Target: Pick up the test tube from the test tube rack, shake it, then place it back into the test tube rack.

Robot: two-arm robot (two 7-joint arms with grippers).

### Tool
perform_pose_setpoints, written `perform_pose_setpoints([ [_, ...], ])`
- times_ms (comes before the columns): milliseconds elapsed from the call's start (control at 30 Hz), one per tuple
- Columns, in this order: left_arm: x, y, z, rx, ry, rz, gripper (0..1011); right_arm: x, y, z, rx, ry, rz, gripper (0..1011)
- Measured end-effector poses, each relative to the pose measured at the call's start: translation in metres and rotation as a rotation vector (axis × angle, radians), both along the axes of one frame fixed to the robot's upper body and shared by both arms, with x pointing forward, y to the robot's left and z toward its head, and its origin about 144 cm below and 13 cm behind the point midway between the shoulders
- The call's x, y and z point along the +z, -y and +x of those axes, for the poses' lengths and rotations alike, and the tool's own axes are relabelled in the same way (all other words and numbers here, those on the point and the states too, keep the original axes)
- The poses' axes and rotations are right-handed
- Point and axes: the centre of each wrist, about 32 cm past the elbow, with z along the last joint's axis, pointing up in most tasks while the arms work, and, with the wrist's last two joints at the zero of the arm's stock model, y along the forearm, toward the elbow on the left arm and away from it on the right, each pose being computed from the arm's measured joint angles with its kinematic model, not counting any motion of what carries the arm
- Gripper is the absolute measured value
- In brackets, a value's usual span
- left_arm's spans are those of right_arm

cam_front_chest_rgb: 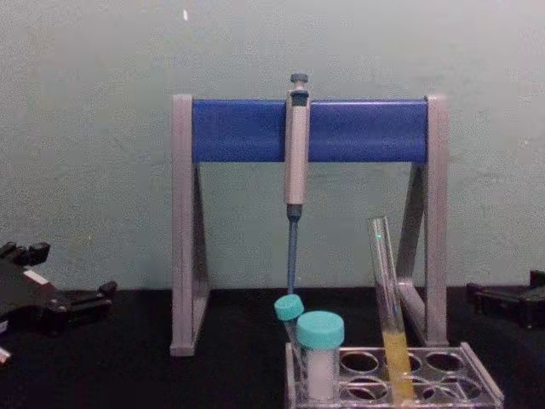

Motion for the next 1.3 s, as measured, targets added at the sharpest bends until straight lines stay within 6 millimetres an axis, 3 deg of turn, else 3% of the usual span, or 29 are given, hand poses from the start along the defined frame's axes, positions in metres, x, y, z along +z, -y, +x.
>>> perform_pose_setpoints([
  [1300,0.0000,0.0000,0.0000,0.000,0.000,0.000,1001,0.0000,0.0000,0.0000,0.000,0.000,0.000,1000],
])
